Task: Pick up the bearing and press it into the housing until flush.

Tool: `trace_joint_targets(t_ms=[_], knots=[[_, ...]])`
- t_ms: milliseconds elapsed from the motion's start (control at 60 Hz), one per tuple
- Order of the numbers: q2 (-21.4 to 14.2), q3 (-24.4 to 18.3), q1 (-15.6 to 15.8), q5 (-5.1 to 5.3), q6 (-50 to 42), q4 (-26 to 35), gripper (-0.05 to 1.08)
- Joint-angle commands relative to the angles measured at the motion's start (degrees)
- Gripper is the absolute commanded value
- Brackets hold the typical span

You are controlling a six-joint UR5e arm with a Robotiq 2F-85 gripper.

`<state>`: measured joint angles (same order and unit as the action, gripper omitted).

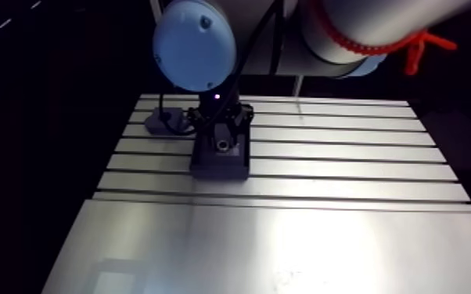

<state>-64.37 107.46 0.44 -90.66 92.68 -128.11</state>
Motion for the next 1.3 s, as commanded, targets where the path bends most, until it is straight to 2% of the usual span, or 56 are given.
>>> trace_joint_targets(t_ms=[17, 333, 983, 1217, 1300], knots=[[0.0, 0.08, 0.0, 0.0, 0.0, 0.0, 0.5], [0.0, 0.08, 0.0, 0.0, 0.0, 0.0, 0.51], [-0.76, -0.01, -0.34, 0.0, 0.09, 0.08, 0.61], [-3.7, -0.42, -0.6, 0.35, 0.09, 1.26, 0.62], [-5.58, -1.02, -0.62, 0.35, 0.0, 3.53, 0.62]])
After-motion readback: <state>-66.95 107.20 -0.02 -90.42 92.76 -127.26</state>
